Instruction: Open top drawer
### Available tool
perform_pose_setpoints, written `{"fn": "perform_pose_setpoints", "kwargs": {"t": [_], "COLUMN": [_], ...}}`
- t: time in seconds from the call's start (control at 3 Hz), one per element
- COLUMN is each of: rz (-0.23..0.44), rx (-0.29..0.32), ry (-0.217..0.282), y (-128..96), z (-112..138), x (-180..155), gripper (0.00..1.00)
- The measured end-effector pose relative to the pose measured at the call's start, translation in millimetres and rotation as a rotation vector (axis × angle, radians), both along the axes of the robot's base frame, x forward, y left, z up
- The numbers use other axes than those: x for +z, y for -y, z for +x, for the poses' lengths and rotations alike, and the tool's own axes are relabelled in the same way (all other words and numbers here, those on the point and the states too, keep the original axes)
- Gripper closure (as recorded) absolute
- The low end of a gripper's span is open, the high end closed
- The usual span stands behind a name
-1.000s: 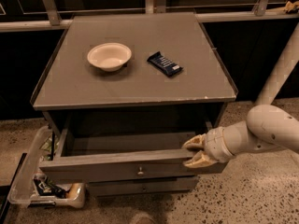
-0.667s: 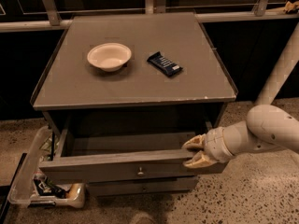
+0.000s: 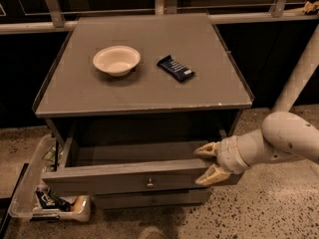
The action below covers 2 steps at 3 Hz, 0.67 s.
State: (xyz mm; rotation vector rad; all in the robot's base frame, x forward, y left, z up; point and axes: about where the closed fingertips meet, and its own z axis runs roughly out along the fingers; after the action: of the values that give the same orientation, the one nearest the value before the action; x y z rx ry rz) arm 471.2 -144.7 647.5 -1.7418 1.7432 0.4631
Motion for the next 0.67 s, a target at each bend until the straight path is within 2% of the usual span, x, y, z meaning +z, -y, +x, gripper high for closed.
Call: {"fn": "perform_pose_setpoints", "kwargs": {"t": [0.33,0.67], "rz": [0.041,0.081], "rx": [0.026,0.068], "ry": [-0.013,-0.039], "y": [4.4,8.0], "z": [-16.4,-47.6], "x": [-5.7,-18.7], "gripper": [0.00,0.18]}}
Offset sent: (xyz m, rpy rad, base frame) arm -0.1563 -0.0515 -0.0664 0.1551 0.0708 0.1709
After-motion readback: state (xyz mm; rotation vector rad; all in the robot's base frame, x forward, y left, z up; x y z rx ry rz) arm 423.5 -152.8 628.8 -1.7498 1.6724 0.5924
